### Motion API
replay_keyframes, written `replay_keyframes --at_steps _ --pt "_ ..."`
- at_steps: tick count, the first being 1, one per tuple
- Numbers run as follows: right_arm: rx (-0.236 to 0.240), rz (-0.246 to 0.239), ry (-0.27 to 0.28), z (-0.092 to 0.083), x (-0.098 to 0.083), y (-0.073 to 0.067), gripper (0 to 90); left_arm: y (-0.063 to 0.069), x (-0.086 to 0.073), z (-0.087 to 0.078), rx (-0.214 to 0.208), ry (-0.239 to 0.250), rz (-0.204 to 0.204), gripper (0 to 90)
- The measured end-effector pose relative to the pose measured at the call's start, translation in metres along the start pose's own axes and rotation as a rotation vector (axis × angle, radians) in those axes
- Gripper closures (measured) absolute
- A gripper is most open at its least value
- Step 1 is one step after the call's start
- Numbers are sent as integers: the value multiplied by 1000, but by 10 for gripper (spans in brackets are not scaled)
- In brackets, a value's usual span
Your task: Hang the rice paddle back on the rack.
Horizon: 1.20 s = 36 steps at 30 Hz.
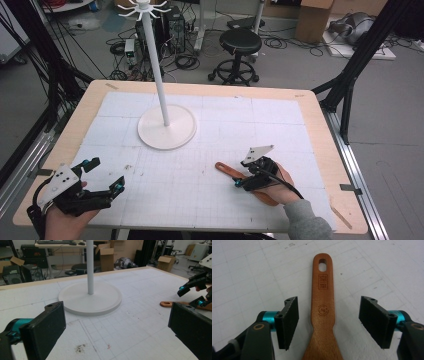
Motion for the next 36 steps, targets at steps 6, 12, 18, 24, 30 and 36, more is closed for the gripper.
replay_keyframes --at_steps 6,12,18,24,30,36 --pt "12 -7 -50 6 1 -1 433 1 -1 -3 7 -3 5 18" --pt "33 11 -58 7 0 0 489 -1 -1 -6 15 3 -2 18" --pt "50 21 -69 7 1 -2 557 -1 -1 -6 15 3 -1 18" --pt "57 46 -82 6 1 -1 609 -1 0 -6 13 6 -3 18" --pt "52 43 -98 6 2 -1 646 -1 -1 -7 14 5 -4 18" --pt "44 34 -105 5 3 -2 649 -1 0 -7 14 7 -5 18"
Point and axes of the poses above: each handheld gripper's, and its own axes: z roughly forward along the jaws, x roughly out of its top, y roughly to its right, the point moved 4 cm from there along z, roughly forward along the jaws, and after that the axes turned 14 degrees about -z, right-handed, at the moved point
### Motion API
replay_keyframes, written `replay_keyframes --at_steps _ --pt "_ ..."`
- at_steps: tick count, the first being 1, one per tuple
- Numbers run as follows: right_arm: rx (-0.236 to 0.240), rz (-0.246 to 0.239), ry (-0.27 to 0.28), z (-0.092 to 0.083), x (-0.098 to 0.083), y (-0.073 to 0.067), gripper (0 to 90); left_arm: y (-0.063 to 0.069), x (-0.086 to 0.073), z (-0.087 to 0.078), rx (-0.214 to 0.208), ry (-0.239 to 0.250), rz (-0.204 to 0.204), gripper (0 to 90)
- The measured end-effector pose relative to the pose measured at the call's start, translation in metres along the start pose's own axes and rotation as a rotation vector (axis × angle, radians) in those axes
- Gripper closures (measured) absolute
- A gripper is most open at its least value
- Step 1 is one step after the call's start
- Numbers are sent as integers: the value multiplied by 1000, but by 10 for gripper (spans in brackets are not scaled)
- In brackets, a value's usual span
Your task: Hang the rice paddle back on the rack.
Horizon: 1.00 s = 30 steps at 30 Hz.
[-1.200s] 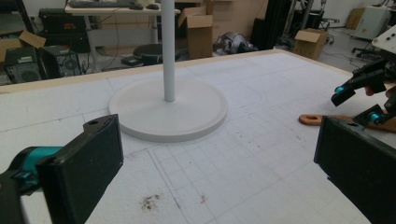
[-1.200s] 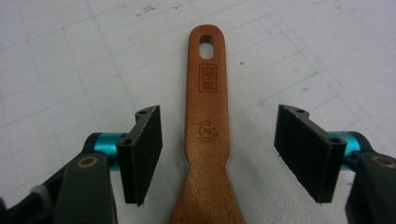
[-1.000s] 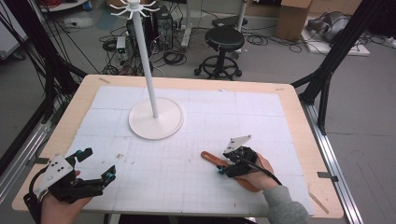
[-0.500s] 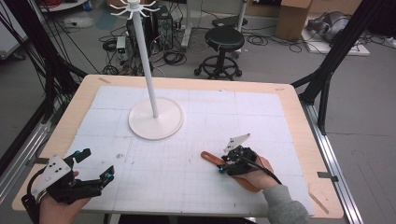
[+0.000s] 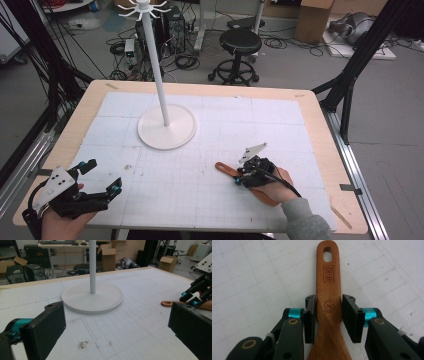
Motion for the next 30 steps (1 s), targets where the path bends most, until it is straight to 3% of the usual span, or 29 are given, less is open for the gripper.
replay_keyframes --at_steps 8,30 --pt "-10 -8 16 -5 1 0 649 -1 1 0 0 2 0 18" --pt "-92 43 201 -53 0 2 649 0 4 2 -6 8 3 18"
Point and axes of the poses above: each handheld gripper's, and its own axes: z roughly forward along the jaws, x roughly out of its top, y roughly to its right, the point moved 4 cm from there along z, roughly forward along the jaws, and after that the axes turned 14 degrees about -z, right-handed, at the moved point
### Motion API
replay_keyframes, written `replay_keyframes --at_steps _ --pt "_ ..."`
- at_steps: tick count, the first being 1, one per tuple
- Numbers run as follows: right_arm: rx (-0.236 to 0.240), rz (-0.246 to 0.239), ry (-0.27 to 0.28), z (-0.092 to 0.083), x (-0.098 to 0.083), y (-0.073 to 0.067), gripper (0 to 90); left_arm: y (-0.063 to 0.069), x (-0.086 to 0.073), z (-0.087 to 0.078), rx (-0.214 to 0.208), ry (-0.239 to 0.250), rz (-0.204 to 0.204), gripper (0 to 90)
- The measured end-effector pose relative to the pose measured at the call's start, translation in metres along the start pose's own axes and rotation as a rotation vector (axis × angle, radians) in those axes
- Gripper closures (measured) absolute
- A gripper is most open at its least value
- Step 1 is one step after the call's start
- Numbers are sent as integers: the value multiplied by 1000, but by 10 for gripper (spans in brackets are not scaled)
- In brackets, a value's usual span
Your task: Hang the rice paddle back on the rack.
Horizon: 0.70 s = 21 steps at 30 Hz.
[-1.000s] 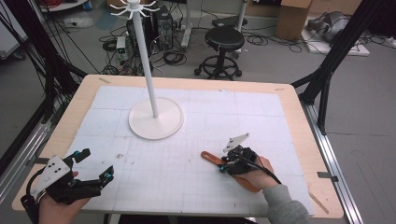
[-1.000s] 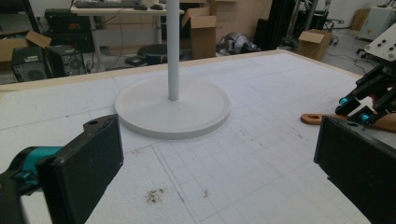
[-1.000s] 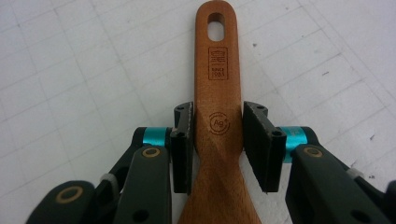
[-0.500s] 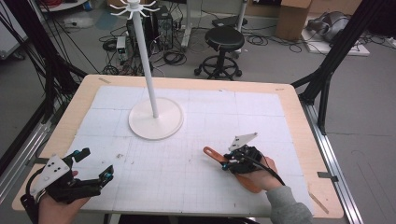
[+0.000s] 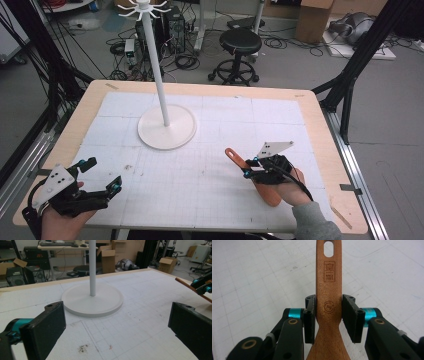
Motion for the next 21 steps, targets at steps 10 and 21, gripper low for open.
replay_keyframes --at_steps 10,21 --pt "-37 10 52 -19 3 3 649 -1 0 0 1 1 -3 18" --pt "-86 19 128 -38 7 6 649 -1 1 0 -1 5 -7 18"
Point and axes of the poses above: each handheld gripper's, and its own axes: z roughly forward along the jaws, x roughly out of its top, y roughly to its right, the point moved 4 cm from there along z, roughly forward along the jaws, and after that the axes turned 14 degrees about -z, right-handed, at the moved point
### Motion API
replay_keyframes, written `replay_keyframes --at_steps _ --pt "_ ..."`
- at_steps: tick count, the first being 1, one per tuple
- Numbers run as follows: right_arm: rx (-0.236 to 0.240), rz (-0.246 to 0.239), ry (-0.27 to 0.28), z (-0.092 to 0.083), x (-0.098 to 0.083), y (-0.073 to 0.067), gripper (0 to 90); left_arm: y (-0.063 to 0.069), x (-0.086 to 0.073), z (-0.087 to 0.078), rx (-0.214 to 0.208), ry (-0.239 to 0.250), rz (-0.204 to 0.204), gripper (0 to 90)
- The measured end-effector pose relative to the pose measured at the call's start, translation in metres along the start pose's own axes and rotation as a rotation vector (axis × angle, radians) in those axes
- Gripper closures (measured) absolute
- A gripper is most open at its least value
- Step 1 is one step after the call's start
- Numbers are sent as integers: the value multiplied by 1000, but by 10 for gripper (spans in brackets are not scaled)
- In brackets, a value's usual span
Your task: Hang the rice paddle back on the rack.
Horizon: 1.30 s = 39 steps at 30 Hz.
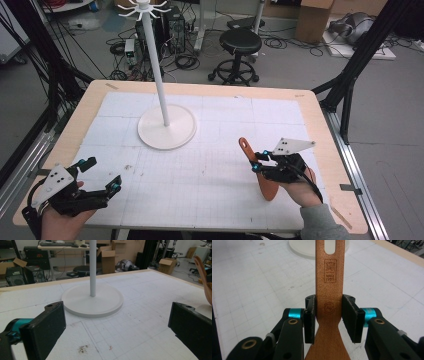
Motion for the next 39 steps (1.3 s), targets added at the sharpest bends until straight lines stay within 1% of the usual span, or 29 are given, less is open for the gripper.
replay_keyframes --at_steps 3,7,11,13,18,21,27,30,33,34,36,39 --pt "-12 4 23 -5 1 2 650 0 0 0 0 3 -2 18" --pt "-32 15 69 -12 3 5 649 0 0 0 0 1 0 18" --pt "-51 15 114 -19 5 7 650 1 1 1 -2 0 1 18" --pt "-63 5 131 -21 6 8 650 1 0 1 -2 0 1 18" --pt "-75 -3 156 -24 7 7 650 1 1 2 -4 1 1 18" --pt "-66 4 177 -26 9 7 651 1 1 2 -5 1 2 18" --pt "-68 6 209 -32 14 9 650 2 2 2 -10 4 1 18" --pt "-71 4 220 -36 19 10 651 2 3 4 -12 3 3 18" --pt "-79 -12 228 -40 27 12 650 2 2 6 -15 2 2 18" --pt "-82 -23 230 -42 31 13 650 2 3 6 -17 1 2 18" --pt "-86 -22 234 -46 39 14 651 2 3 7 -19 0 4 18" --pt "-89 -46 240 -52 55 16 650 3 3 8 -26 0 3 18"
Point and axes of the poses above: each handheld gripper's, and its own axes: z roughly forward along the jaws, x roughly out of its top, y roughly to its right, the point moved 4 cm from there along z, roughly forward along the jaws, and after that the axes turned 14 degrees about -z, right-handed, at the moved point
